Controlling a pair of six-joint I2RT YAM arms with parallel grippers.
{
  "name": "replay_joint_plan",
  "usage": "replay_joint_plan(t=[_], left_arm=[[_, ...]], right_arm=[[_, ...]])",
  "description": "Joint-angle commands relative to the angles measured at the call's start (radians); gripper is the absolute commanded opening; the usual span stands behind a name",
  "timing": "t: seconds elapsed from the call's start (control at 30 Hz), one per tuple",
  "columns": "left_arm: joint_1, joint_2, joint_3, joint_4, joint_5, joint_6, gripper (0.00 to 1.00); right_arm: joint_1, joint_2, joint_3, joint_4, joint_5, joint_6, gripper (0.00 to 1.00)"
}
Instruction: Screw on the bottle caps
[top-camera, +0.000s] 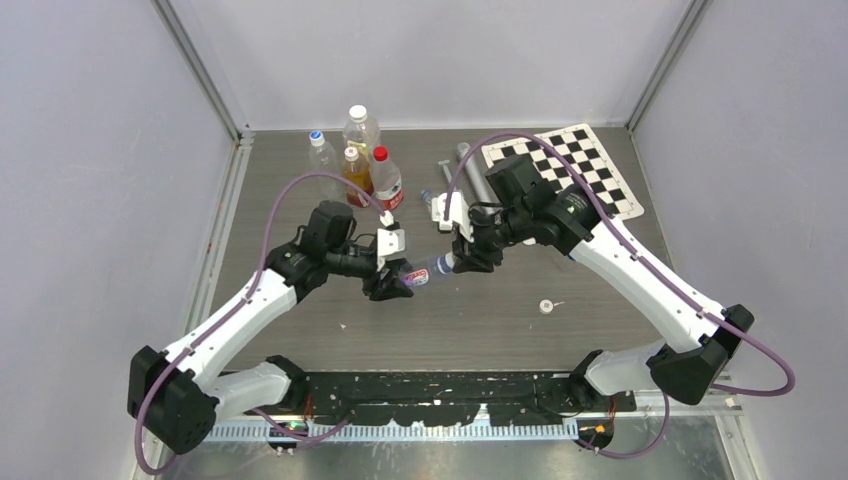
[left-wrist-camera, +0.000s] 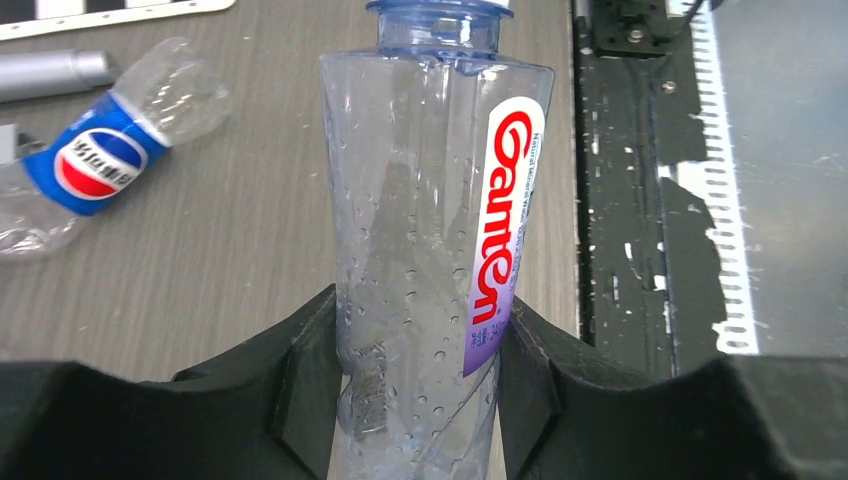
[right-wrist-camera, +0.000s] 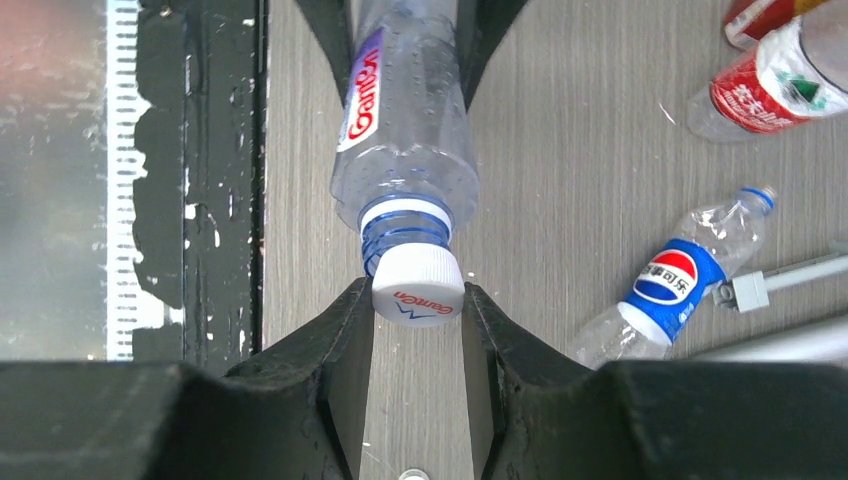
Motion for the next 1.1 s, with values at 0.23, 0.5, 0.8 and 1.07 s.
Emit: replay_joint_plan(t=[0.23,0.5,0.8,1.07], left_arm=[[0.004,-0.175,-0.084,0.068,-0.354,0.004,0.00],[0.004,-0.327,-0.222,0.143,-0.581,0.038,0.00],[-0.005,-0.400,-0.321,0.294,-0.619,0.008,0.00],[-0.005,-0.354,-0.352,0.373,-0.623,0.006,0.00]], right_arm=[[0.022,0.046,-0.036,0.082,0.272,0.599,0.12],[0.021,0.078,-0.233,0.207,0.502,0.949,0.19],[0.037,0.265,-0.376,0.330,0.660,1.206,0.21],[0.071,0.372,-0.403,0.370,0.717,1.284,0.34]])
